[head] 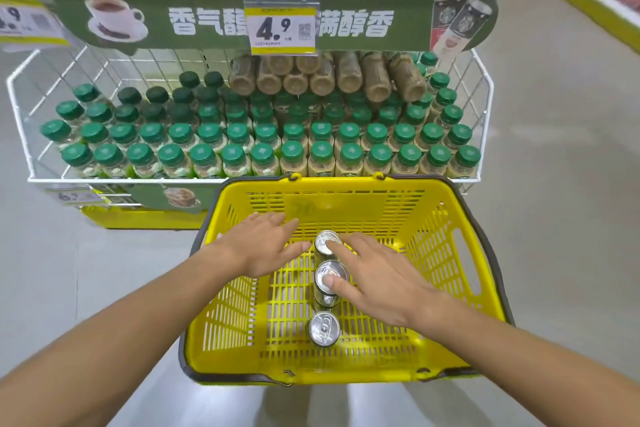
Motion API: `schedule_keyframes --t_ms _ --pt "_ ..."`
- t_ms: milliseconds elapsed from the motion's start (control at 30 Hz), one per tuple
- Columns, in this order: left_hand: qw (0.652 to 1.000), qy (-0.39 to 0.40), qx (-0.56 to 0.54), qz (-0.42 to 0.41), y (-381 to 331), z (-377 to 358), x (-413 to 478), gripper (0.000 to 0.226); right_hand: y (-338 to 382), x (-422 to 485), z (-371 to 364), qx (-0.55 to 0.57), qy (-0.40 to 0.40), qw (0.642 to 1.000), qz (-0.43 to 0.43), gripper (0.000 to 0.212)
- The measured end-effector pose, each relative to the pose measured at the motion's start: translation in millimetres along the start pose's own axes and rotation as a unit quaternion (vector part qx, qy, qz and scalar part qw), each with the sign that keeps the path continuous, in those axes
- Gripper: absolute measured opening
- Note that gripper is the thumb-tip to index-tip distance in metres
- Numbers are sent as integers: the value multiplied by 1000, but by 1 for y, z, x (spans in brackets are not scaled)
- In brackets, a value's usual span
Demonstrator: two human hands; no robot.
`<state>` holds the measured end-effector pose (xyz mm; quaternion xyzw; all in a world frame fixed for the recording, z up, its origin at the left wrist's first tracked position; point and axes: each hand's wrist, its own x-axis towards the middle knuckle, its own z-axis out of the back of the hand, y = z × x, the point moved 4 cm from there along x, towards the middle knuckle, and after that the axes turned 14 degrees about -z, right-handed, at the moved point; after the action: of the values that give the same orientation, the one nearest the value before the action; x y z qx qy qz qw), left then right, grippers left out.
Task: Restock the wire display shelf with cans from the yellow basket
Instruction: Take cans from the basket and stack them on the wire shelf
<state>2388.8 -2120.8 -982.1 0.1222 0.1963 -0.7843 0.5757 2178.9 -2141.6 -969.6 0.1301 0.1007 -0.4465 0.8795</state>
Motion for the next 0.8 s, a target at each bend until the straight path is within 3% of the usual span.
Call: schedule_keyframes --t_ms 300,567,800 --pt "998 12 -62 6 3 -27 44 68 7 5 -24 23 21 999 25 81" --pt "983 -24 -180 33 -2 -62 99 54 1 9 -35 59 24 997 39 73" --pt "934 -83 -345 43 7 -84 116 42 0 10 -43 57 20 997 45 70"
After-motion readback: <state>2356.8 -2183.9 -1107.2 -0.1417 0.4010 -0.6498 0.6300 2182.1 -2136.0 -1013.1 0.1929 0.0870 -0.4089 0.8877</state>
